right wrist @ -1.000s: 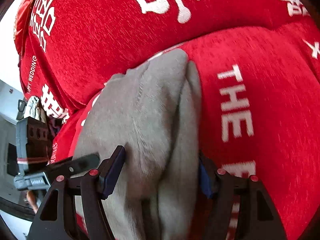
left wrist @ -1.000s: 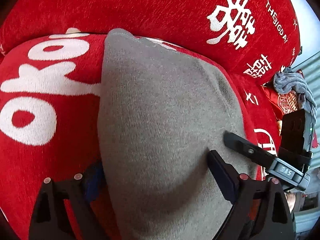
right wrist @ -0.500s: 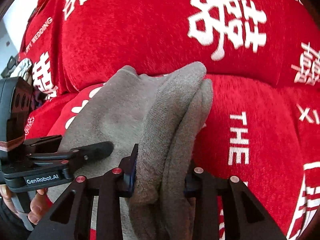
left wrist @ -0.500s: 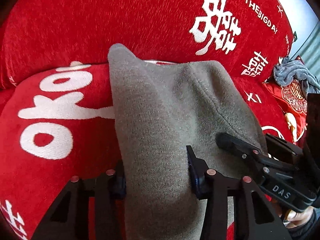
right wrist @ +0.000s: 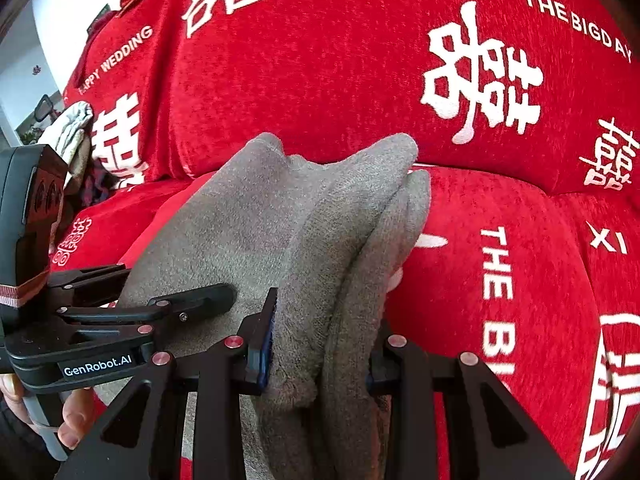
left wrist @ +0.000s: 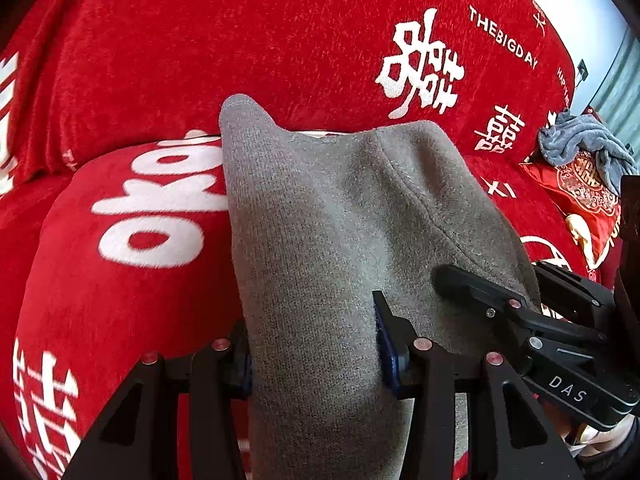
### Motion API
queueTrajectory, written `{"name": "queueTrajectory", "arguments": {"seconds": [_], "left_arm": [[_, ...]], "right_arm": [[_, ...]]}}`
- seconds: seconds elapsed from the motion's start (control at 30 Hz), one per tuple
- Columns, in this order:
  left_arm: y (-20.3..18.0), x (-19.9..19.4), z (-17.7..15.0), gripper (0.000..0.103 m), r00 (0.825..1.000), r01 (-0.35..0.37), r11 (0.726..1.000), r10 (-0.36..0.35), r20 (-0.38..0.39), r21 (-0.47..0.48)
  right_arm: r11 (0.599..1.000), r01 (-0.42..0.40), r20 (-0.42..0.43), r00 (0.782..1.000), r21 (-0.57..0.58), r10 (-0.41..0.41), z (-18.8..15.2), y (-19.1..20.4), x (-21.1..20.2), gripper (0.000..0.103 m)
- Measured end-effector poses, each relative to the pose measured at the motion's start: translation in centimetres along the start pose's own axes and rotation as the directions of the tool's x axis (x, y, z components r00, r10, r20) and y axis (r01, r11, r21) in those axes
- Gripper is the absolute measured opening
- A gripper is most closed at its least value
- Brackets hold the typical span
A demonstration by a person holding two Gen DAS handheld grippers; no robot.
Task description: Fold small clothes
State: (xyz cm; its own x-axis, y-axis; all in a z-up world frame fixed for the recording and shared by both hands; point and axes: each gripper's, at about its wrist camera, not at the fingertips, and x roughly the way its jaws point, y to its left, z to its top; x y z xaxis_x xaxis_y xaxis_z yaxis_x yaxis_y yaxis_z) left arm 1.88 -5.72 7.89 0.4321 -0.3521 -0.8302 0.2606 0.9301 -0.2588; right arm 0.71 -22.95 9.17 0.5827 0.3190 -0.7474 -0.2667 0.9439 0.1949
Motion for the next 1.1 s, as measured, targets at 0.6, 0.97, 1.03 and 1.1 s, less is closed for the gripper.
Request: {"name": "queueTrajectory", "arguments": {"seconds": [0.6,0.97,1.03,1.1], "left_arm": [[1.8,-4.6,-6.9,0.048,0.999,-0.036,0.999,0.036,0.033,-0.017],[1.6,-6.0,-9.6,0.048,0.998,-0.043,0.999,0.044,0.052,-0.009],[1.6,-6.2,-9.9,0.048,0.997,-0.046,0.999,0.046,0.055,-0.007],[1.5,-6.4,-10.3,0.048,0.997,-0.046,0.999,0.046,0.062,-0.007]], "right_arm": [[0.998,-0.009,0.014,1.000,-0.062,0.010,-5.3,5.8,-2.5,0.035],[0.997,-0.009,0.032,0.999,-0.077,0.012,-7.8,7.2,-3.9,0.035],[0.997,-0.010,0.033,0.999,-0.076,0.012,-8.0,7.3,-4.0,0.035],[0.997,-0.010,0.037,0.999,-0.077,0.013,-8.3,7.5,-4.1,0.035]]}}
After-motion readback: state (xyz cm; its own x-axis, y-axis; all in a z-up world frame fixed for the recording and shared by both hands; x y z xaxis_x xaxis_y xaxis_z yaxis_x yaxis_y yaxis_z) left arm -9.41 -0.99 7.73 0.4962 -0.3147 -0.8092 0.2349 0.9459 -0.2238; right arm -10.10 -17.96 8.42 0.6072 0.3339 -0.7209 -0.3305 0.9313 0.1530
